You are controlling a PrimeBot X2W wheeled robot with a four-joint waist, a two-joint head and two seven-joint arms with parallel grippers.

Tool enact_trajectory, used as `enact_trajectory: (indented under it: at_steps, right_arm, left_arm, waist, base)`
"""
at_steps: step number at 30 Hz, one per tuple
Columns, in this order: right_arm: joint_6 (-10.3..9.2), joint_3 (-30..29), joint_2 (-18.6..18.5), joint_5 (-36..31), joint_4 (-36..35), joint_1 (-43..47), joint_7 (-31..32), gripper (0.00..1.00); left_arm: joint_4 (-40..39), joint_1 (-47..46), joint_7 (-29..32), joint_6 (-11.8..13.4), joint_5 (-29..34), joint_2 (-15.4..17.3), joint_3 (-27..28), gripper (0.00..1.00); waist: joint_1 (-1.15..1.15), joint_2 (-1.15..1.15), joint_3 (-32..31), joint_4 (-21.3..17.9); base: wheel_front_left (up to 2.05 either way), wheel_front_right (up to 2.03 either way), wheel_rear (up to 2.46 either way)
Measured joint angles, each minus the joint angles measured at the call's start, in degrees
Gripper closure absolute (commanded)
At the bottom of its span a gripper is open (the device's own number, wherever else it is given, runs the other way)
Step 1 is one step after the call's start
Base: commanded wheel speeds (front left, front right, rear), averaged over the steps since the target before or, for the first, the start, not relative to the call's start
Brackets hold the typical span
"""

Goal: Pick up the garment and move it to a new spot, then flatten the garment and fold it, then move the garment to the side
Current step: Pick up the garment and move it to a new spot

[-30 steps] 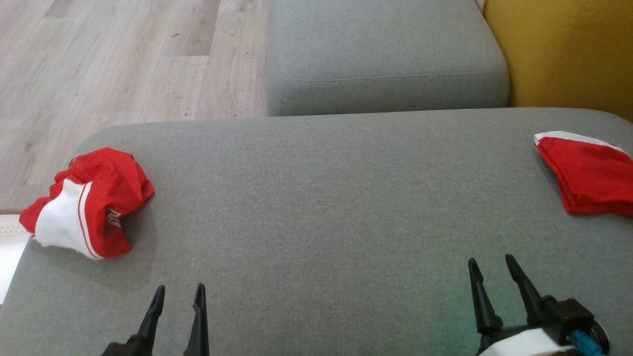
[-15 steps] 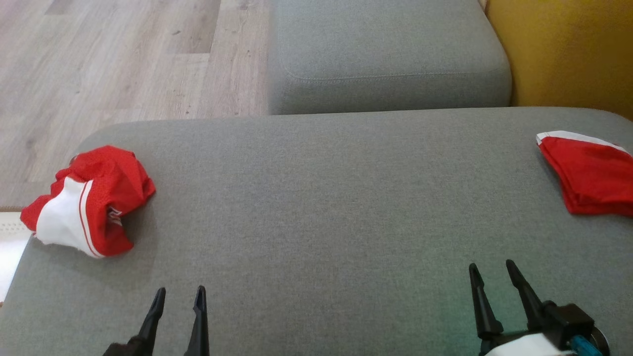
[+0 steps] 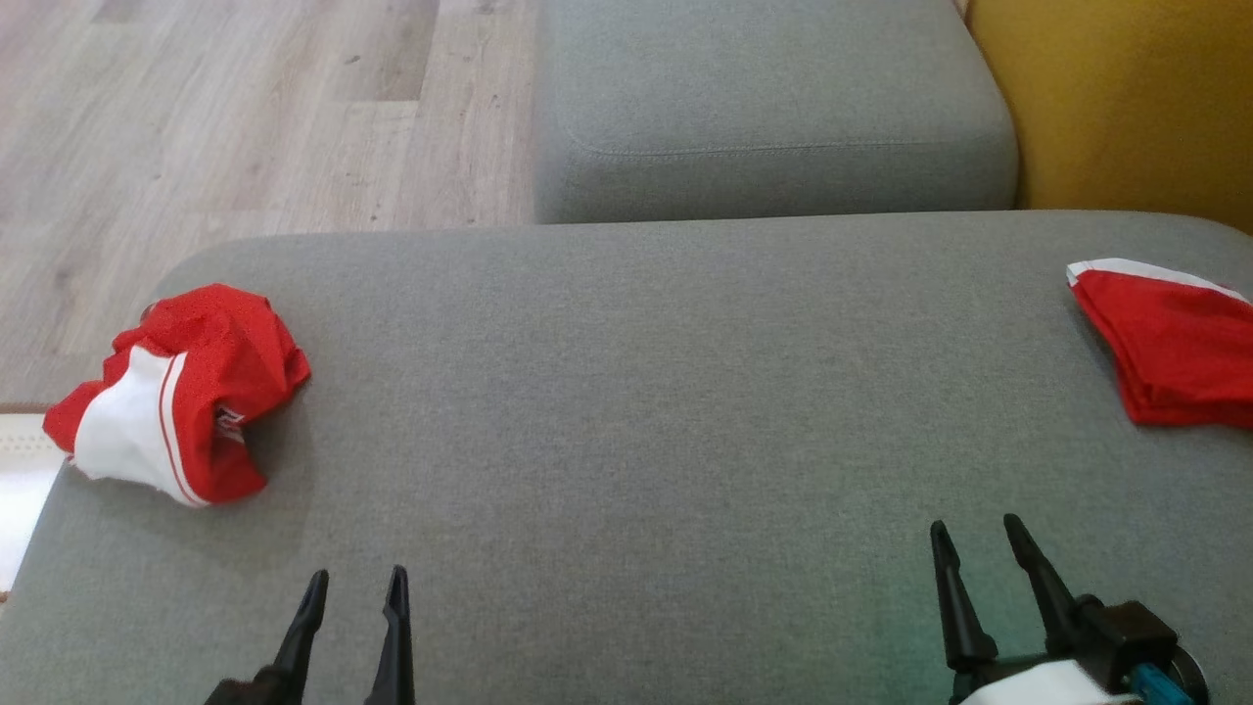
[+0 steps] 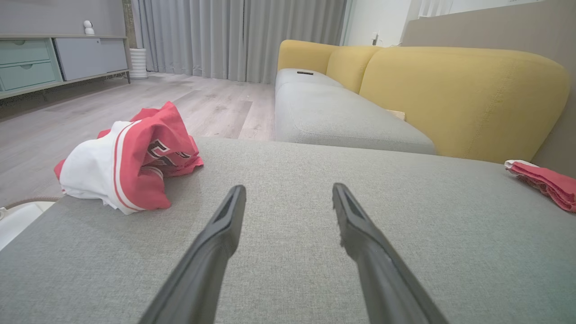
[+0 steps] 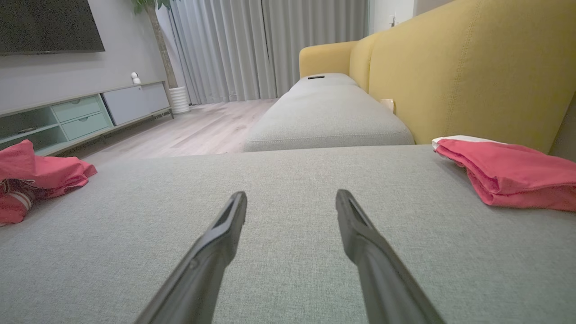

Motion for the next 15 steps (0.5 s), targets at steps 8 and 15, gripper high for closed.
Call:
enact_trajectory:
  at_steps: [8,15]
  right_arm:
    - [0.0,-0.2,0.1,-0.1,-0.3,0.1,0.0,0.0]
    - [0.0,1.0,0.7,-0.1,-0.3,2.2,0.0,0.0]
  left_arm:
    - [0.1,0.0,0.0,-0.2,0.6,0.0,0.0,0.0]
    - [0.2,-0.1,0.0,-0.7,0.9,0.0,0.6,0.0]
  waist:
    - [0.0,0.0,0.2,2.5]
    - [0.0,0.0,0.3,9.0]
  base:
    - [0.0,0.0,0.0]
    - [0.0,0.0,0.0]
